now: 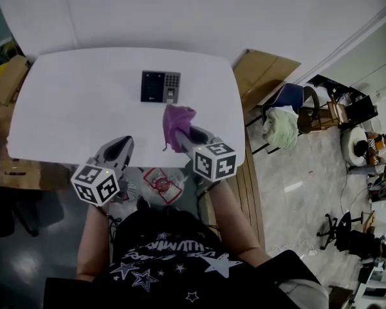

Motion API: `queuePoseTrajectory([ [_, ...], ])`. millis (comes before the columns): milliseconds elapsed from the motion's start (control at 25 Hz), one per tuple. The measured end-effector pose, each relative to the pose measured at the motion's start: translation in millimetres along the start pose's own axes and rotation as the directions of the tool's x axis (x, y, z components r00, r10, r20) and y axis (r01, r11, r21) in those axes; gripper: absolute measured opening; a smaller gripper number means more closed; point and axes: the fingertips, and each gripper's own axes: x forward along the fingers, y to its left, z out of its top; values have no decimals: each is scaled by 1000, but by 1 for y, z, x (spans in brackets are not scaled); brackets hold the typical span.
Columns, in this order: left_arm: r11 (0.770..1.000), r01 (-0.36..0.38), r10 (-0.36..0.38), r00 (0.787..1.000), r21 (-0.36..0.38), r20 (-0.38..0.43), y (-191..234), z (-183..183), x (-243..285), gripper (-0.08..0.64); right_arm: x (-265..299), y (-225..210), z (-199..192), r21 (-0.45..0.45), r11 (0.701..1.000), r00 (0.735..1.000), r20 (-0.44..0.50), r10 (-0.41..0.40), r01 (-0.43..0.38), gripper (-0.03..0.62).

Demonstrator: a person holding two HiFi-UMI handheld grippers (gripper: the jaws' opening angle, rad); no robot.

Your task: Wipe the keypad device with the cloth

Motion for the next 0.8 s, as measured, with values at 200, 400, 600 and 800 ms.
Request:
queuePoseTrajectory([
  [200,999,52,-52,999,-8,-11,29,7,8,9,28,4,5,11,999,999,4,-51,51,98],
  [400,997,82,-82,996,-11,-31,48,6,17,9,49,5,5,23,997,997,1,-80,80,98],
  [600,997,71,-71,997,-7,-36,70,10,23,9,69,7,7,20,996,996,-18,-86,86,98],
  [800,999,43,-44,999,-5,-22,79,15,28,9,84,4,14,10,998,998,-23,-65,65,98],
])
